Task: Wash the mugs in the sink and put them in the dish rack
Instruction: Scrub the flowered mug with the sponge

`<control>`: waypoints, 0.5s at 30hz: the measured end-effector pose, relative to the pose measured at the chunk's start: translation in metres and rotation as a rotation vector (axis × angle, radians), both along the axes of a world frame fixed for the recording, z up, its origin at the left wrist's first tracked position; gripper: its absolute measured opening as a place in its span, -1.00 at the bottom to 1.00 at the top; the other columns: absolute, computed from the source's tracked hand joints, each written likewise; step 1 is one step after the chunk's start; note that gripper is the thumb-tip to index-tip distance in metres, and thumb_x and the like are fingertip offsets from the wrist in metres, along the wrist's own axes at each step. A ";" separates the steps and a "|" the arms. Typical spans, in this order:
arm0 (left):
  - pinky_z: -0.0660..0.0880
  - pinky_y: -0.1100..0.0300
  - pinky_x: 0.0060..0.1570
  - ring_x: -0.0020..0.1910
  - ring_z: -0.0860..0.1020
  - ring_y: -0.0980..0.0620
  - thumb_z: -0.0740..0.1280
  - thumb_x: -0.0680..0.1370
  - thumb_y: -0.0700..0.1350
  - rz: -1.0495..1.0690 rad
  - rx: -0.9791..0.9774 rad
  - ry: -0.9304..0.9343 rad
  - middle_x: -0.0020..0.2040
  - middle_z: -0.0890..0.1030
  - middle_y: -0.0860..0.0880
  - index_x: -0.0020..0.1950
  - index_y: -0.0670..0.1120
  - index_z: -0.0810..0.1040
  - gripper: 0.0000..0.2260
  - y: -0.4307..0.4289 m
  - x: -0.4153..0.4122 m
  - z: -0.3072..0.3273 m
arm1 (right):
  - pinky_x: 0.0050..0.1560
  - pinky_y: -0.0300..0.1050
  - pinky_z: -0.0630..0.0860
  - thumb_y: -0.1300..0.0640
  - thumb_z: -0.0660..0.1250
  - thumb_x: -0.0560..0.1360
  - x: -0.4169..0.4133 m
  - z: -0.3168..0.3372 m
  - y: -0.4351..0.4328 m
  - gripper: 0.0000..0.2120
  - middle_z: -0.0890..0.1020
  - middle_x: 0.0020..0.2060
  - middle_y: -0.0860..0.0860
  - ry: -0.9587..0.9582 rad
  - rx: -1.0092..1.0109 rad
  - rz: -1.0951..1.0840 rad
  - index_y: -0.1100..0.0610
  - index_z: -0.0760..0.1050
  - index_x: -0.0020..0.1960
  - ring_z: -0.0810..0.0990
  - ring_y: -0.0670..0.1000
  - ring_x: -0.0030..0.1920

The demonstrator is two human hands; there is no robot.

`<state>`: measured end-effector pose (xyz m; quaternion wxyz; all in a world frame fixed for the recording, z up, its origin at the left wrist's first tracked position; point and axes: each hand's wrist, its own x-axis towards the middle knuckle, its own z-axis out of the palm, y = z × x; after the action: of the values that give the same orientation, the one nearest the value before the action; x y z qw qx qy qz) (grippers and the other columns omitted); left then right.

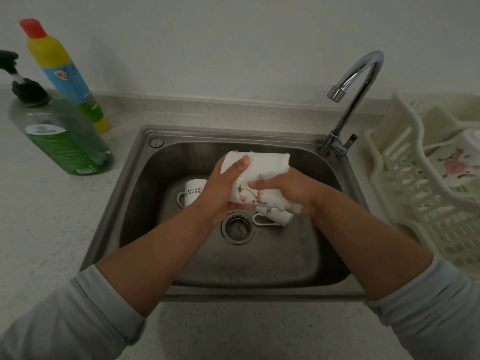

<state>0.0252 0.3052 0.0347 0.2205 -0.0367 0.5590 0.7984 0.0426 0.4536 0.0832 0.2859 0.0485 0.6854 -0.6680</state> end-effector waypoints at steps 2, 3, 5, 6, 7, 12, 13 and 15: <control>0.60 -0.09 -0.17 -0.06 0.63 -0.05 0.37 0.37 0.14 0.002 0.055 0.003 0.09 0.59 -0.05 0.20 0.13 0.41 -0.58 0.001 0.003 -0.004 | -0.30 -0.12 0.60 0.26 0.37 0.31 0.002 0.008 0.000 -0.63 0.68 -0.18 0.13 -0.130 -0.212 -0.044 0.21 0.48 0.11 0.69 0.07 -0.21; 0.60 -0.09 -0.18 -0.04 0.63 -0.06 0.40 0.40 0.13 0.007 0.072 0.012 0.10 0.58 -0.05 0.23 0.12 0.40 -0.56 0.001 0.004 -0.006 | -0.35 -0.12 0.59 0.28 0.34 0.34 0.002 0.010 -0.002 -0.65 0.67 -0.21 0.15 -0.165 -0.282 -0.085 0.23 0.48 0.12 0.69 0.09 -0.26; 0.59 -0.07 -0.19 0.04 0.61 -0.09 0.42 0.38 0.12 0.032 0.047 0.078 0.16 0.55 -0.06 0.26 0.15 0.38 -0.52 -0.001 0.004 -0.009 | -0.40 -0.10 0.59 0.27 0.31 0.43 0.002 0.009 -0.005 -0.66 0.65 -0.15 0.19 -0.201 -0.324 -0.196 0.24 0.45 0.20 0.68 0.12 -0.29; 0.59 -0.06 -0.16 0.08 0.60 -0.09 0.43 0.36 0.12 0.044 0.015 0.139 0.19 0.54 -0.07 0.28 0.15 0.37 -0.48 -0.003 0.004 -0.011 | -0.38 -0.07 0.61 0.24 0.34 0.43 0.001 0.006 -0.005 -0.61 0.63 -0.09 0.21 -0.203 -0.323 -0.236 0.24 0.44 0.24 0.68 0.14 -0.26; 0.58 -0.03 -0.13 0.11 0.59 -0.09 0.42 0.35 0.10 0.050 -0.010 0.212 0.21 0.52 -0.07 0.31 0.13 0.35 -0.45 -0.005 0.005 -0.011 | -0.34 -0.06 0.62 0.23 0.38 0.39 0.001 0.004 -0.004 -0.53 0.61 -0.01 0.23 -0.197 -0.324 -0.255 0.23 0.42 0.28 0.68 0.17 -0.19; 0.56 0.14 -0.04 0.18 0.53 0.00 0.37 0.33 0.12 0.001 -0.033 0.332 0.27 0.46 -0.03 0.39 0.06 0.22 -0.33 -0.012 0.002 -0.010 | -0.26 -0.05 0.64 0.27 0.44 0.28 0.000 -0.005 0.000 -0.45 0.59 0.11 0.22 0.004 -0.253 -0.260 0.23 0.45 0.26 0.64 0.19 0.03; 0.57 0.05 -0.03 0.21 0.52 -0.04 0.35 0.35 0.18 -0.064 -0.024 0.241 0.30 0.46 -0.03 0.40 0.09 0.22 -0.34 -0.014 -0.002 -0.008 | -0.22 -0.06 0.63 0.28 0.46 0.30 0.001 -0.004 0.002 -0.49 0.60 0.10 0.20 0.092 -0.180 -0.254 0.23 0.46 0.24 0.64 0.15 0.04; 0.54 -0.15 0.00 0.20 0.53 -0.16 0.26 0.42 0.32 -0.218 0.007 -0.019 0.28 0.51 -0.08 0.38 0.09 0.32 -0.40 -0.019 -0.008 -0.002 | -0.04 -0.17 0.60 0.25 0.51 0.31 0.004 -0.006 0.004 -0.50 0.61 0.07 0.07 0.296 0.094 -0.162 0.22 0.45 0.21 0.63 -0.02 0.05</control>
<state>0.0175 0.2864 0.0325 0.3117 0.0177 0.5547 0.7713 0.0469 0.4572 0.0771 0.1244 0.0179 0.7443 -0.6559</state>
